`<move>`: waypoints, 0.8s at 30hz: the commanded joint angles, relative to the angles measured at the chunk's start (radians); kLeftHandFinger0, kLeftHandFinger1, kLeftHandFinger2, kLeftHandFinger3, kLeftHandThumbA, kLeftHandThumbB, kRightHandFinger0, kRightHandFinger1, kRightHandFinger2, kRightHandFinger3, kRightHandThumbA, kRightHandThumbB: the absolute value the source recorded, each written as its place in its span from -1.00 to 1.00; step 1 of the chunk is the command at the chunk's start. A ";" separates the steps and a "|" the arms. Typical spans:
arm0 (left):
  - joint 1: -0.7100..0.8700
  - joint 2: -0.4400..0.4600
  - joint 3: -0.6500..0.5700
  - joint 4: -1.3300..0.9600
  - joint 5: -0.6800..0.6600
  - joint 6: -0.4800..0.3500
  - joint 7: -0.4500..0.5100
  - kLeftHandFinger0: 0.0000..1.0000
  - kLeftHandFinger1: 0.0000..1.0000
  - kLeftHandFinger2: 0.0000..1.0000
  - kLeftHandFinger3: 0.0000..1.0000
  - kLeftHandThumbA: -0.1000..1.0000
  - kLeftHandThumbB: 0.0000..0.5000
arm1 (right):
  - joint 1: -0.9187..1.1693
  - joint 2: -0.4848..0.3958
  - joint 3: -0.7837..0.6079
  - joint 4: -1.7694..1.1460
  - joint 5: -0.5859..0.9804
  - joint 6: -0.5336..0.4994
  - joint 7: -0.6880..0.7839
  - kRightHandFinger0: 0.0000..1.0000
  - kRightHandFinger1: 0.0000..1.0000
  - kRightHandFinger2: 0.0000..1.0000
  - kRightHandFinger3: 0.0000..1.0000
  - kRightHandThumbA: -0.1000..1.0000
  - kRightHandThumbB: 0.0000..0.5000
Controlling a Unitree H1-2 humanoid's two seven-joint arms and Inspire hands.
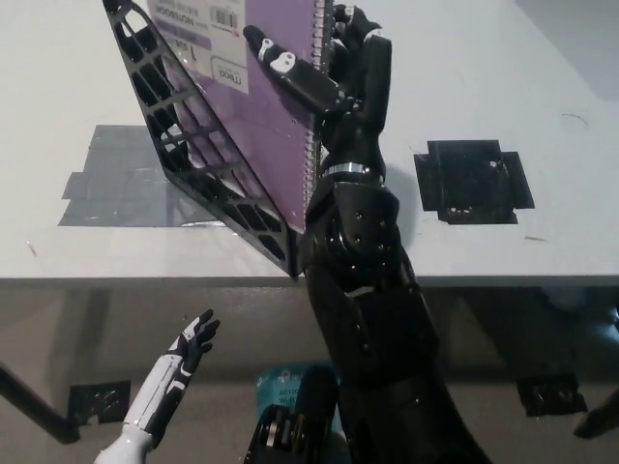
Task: A person hands a notebook to the robot and the robot grabs it with its right hand and places it in the magazine stand kept in the centre of the desk infront of it.
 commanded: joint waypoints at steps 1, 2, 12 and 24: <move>-0.023 0.017 0.007 -0.016 -0.024 -0.037 -0.022 1.00 1.00 1.00 1.00 1.00 1.00 | -0.060 -0.021 0.045 0.019 -0.050 -0.071 0.113 1.00 1.00 1.00 1.00 1.00 -0.22; -0.024 0.018 0.007 -0.016 -0.025 -0.037 -0.023 1.00 1.00 1.00 1.00 1.00 1.00 | -0.060 -0.029 0.051 0.023 -0.053 -0.077 0.127 1.00 1.00 1.00 1.00 1.00 -0.25; -0.034 0.019 0.010 -0.010 -0.020 -0.037 -0.023 1.00 1.00 1.00 1.00 1.00 1.00 | -0.058 -0.070 0.080 0.022 -0.064 -0.101 0.201 1.00 1.00 1.00 1.00 1.00 0.26; -0.054 0.028 0.006 -0.009 -0.012 -0.037 -0.026 1.00 1.00 1.00 1.00 1.00 1.00 | -0.086 -0.079 0.049 0.016 -0.073 -0.110 0.212 1.00 1.00 1.00 1.00 1.00 0.27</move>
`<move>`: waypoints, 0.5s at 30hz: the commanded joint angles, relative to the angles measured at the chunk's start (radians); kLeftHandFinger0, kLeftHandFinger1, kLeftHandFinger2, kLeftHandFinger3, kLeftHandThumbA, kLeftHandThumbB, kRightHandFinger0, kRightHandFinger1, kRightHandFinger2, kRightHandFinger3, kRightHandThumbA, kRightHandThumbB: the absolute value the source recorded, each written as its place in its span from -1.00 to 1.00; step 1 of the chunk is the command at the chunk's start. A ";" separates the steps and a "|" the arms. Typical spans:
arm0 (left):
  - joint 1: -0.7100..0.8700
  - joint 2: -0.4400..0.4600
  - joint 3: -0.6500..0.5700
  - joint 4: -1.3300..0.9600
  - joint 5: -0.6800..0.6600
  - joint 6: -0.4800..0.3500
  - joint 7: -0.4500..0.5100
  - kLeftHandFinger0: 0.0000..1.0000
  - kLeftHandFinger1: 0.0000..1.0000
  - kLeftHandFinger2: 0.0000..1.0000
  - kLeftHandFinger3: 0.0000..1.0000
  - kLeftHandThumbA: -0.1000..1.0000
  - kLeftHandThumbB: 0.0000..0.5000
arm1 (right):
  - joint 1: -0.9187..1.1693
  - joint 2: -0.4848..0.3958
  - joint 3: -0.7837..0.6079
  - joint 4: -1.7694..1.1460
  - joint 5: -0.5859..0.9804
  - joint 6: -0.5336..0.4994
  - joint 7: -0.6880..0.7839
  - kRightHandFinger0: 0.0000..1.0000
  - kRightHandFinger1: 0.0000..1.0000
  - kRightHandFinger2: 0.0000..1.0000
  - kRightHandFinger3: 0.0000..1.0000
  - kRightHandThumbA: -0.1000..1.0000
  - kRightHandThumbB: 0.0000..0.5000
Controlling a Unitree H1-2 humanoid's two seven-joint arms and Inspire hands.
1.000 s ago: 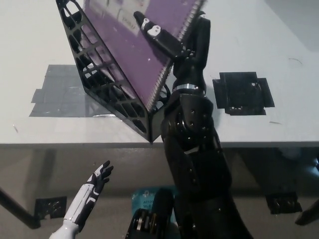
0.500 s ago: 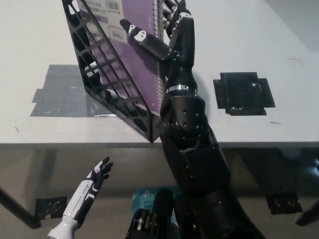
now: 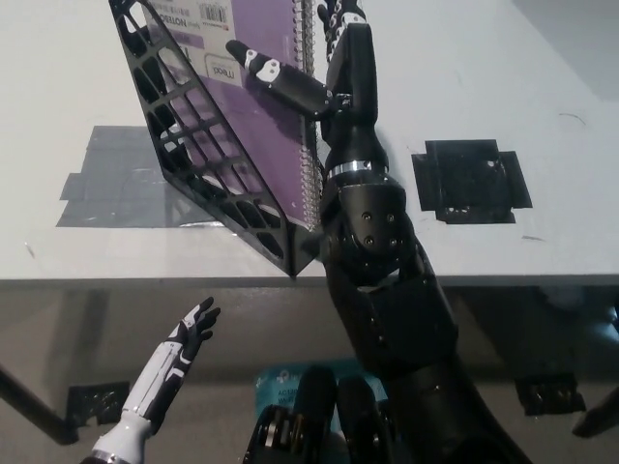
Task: A person hands a notebook to the robot and the robot grabs it with its right hand and places it in the magazine stand kept in the centre of the desk infront of it.
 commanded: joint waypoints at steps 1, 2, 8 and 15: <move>-0.021 0.018 0.006 -0.016 -0.004 -0.037 -0.013 1.00 1.00 1.00 1.00 1.00 1.00 | -0.077 0.004 -0.005 -0.022 -0.024 -0.057 0.041 1.00 1.00 1.00 1.00 1.00 0.20; -0.021 0.016 0.007 -0.017 -0.008 -0.037 -0.015 1.00 1.00 1.00 1.00 1.00 1.00 | -0.073 -0.002 -0.004 -0.031 -0.027 -0.052 0.049 1.00 1.00 1.00 1.00 1.00 0.33; -0.029 0.021 0.007 -0.016 -0.008 -0.037 -0.017 1.00 1.00 1.00 1.00 1.00 1.00 | -0.080 -0.013 -0.007 -0.123 -0.051 -0.025 0.051 1.00 1.00 1.00 1.00 1.00 0.51; -0.012 0.014 0.009 -0.020 -0.016 -0.036 -0.019 1.00 1.00 1.00 1.00 1.00 1.00 | -0.054 -0.043 0.003 -0.288 -0.076 0.022 0.078 1.00 1.00 1.00 1.00 1.00 0.69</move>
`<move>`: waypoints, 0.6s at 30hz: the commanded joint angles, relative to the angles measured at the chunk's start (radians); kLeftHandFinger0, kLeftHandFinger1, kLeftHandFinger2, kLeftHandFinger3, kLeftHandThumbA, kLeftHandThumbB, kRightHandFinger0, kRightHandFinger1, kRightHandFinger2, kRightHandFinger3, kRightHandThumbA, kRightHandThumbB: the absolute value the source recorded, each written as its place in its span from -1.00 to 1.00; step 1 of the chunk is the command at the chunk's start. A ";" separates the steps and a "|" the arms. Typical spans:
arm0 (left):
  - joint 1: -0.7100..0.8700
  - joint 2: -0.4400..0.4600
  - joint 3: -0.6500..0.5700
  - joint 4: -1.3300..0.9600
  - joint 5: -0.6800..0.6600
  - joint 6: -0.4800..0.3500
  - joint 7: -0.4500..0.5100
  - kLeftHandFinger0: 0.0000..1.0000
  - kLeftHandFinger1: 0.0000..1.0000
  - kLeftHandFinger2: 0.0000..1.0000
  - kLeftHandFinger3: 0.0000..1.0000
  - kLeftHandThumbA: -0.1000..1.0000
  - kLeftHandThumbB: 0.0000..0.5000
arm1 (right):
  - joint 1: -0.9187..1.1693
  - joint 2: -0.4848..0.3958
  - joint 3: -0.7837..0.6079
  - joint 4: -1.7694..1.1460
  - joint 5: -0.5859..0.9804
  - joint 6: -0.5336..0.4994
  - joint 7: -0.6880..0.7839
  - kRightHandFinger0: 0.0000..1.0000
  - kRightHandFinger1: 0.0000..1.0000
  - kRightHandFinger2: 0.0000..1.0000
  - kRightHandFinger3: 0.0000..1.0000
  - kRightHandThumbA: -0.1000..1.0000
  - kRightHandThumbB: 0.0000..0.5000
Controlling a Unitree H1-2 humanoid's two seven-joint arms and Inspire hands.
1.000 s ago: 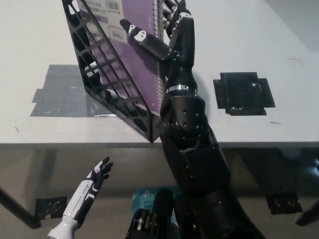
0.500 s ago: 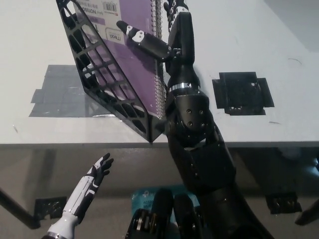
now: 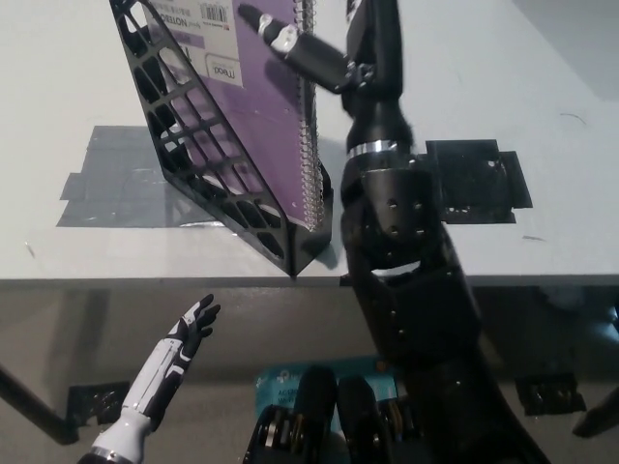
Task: A person hands a notebook to the robot and the robot grabs it with its right hand and places it in the magazine stand kept in the centre of the desk infront of it.
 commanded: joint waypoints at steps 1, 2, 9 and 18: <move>-0.007 0.014 0.010 -0.023 -0.005 -0.037 -0.009 1.00 1.00 1.00 1.00 1.00 1.00 | -0.044 -0.008 0.002 -0.160 -0.034 0.017 0.047 1.00 1.00 1.00 1.00 1.00 0.94; -0.008 0.016 0.009 -0.021 -0.002 -0.037 -0.008 1.00 1.00 1.00 1.00 1.00 1.00 | -0.036 -0.015 -0.001 -0.213 -0.029 0.012 0.054 1.00 1.00 1.00 1.00 1.00 0.67; -0.012 0.016 0.003 -0.011 0.010 -0.037 -0.003 1.00 1.00 1.00 1.00 1.00 1.00 | 0.013 -0.091 -0.016 -0.487 -0.070 0.066 0.079 1.00 1.00 1.00 1.00 1.00 0.54; 0.006 0.013 0.005 -0.013 0.008 -0.037 -0.006 1.00 1.00 1.00 1.00 1.00 1.00 | 0.110 -0.104 -0.007 -0.599 -0.114 0.110 0.086 1.00 1.00 1.00 1.00 1.00 0.63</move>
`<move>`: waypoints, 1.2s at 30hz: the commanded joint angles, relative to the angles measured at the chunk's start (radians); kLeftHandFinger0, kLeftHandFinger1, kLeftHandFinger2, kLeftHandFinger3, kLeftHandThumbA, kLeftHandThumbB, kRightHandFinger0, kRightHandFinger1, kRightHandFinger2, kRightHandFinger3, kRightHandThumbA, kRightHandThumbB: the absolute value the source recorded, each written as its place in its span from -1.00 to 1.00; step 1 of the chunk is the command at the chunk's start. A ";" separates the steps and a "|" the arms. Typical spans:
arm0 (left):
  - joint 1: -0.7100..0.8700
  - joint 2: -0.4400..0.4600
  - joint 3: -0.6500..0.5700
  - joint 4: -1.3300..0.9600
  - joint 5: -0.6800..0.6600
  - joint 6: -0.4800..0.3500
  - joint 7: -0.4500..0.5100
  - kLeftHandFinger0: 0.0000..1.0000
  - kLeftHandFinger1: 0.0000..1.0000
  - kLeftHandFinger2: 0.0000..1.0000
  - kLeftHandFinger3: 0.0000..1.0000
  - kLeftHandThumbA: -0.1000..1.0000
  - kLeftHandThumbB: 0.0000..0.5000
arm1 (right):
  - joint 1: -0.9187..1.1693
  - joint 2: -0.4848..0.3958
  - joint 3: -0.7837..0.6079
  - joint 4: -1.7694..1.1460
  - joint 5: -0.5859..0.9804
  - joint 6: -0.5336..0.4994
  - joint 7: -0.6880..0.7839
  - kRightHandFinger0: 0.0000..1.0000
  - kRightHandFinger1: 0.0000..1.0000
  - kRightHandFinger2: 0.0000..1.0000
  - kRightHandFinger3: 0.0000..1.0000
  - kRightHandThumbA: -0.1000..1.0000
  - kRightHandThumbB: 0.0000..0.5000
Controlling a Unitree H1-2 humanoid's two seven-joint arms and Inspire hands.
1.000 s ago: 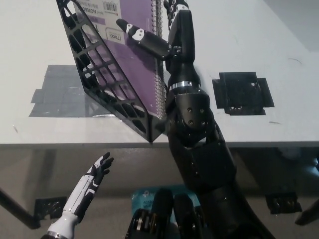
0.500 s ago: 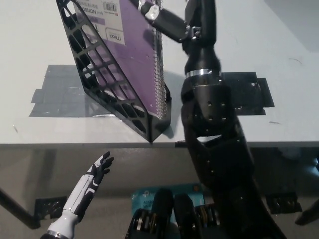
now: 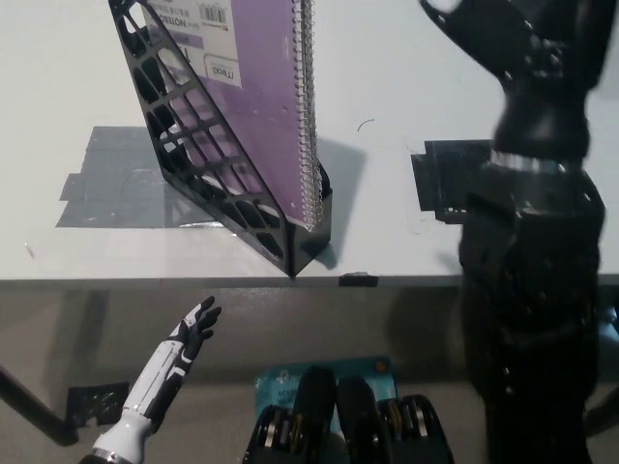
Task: A person hands a notebook to the robot and the robot grabs it with its right hand and places it in the magazine stand kept in the centre of the desk infront of it.
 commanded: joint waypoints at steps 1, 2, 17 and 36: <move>0.005 0.013 0.005 -0.021 -0.001 -0.037 -0.007 1.00 1.00 1.00 1.00 1.00 1.00 | 0.013 -0.003 0.006 -0.054 -0.066 0.029 0.038 1.00 1.00 1.00 1.00 1.00 0.62; 0.006 0.013 0.007 -0.023 -0.002 -0.037 -0.007 1.00 1.00 1.00 1.00 1.00 1.00 | 0.017 -0.004 0.006 -0.052 -0.075 0.022 0.037 1.00 1.00 1.00 1.00 1.00 0.57; -0.002 0.012 0.009 -0.028 0.010 -0.037 0.001 1.00 1.00 1.00 1.00 1.00 1.00 | 0.075 0.006 0.010 0.105 -0.014 0.015 0.102 1.00 1.00 1.00 1.00 1.00 0.51; 0.013 0.014 0.008 -0.018 0.007 -0.037 0.002 1.00 1.00 1.00 1.00 1.00 1.00 | 0.578 -0.162 0.008 -0.260 0.051 -0.076 0.219 1.00 1.00 1.00 1.00 1.00 0.44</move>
